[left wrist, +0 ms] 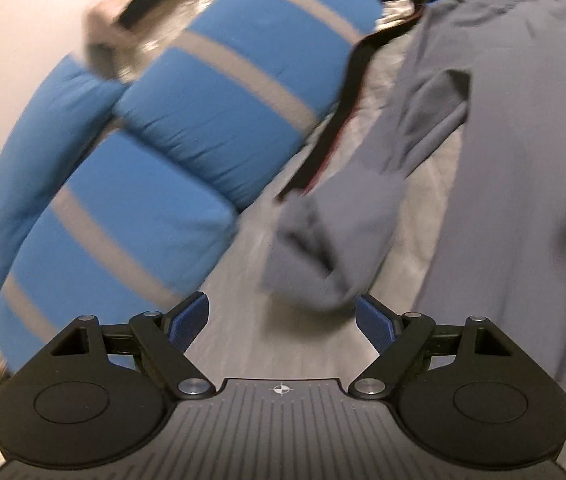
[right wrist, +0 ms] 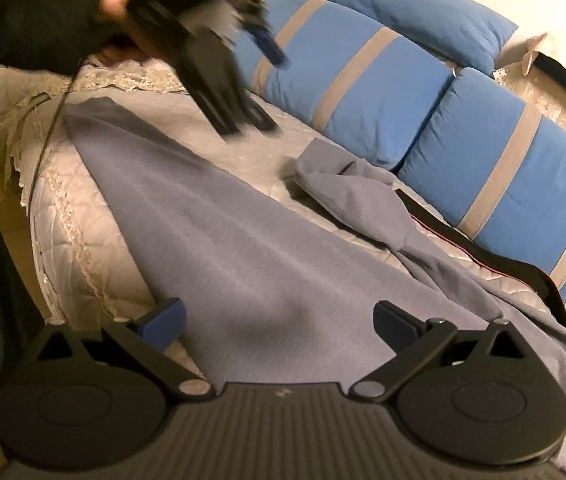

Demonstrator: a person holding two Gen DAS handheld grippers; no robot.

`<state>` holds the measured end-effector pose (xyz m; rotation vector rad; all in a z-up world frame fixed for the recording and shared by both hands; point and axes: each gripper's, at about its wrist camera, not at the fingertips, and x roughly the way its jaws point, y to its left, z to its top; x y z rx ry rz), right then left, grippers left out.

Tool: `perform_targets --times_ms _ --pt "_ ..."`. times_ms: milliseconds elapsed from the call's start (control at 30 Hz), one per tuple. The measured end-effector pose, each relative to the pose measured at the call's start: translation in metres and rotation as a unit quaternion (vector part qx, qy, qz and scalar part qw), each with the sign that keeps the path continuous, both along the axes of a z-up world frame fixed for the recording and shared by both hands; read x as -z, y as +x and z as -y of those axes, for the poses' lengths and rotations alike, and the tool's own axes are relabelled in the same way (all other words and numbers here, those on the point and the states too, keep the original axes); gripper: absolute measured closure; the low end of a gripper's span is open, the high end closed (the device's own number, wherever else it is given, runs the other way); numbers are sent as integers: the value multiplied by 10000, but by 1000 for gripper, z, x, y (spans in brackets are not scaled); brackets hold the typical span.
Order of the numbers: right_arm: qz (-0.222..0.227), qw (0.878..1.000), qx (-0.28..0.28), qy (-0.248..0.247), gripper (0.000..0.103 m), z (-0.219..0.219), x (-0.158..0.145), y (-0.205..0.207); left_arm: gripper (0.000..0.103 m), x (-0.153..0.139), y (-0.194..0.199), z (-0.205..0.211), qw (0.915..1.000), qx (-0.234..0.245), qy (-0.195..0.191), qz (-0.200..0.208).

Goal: Fold clothes

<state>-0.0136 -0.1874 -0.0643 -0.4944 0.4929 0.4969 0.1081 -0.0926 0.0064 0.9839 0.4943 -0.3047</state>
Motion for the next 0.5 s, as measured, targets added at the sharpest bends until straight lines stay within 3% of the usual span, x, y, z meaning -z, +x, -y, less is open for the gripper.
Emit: perform_targets --times_ms 200,267,333,367,433,500 --pt "-48 9998 180 4 0 4 0 7 26 49 33 37 9989 145 427 -144" --pt "-37 9997 225 12 0 5 -1 9 41 62 42 44 9982 118 563 -191" --pt "-12 9996 259 65 0 6 -2 11 72 74 49 47 9971 11 753 -96" --pt "-17 9996 281 101 0 7 -3 12 80 78 52 47 9970 -40 774 -40" --pt "-88 9992 353 169 0 9 -3 17 92 75 51 43 9984 -112 539 85" --pt "-162 9987 442 194 0 12 -2 20 94 64 49 36 9995 -184 156 219"
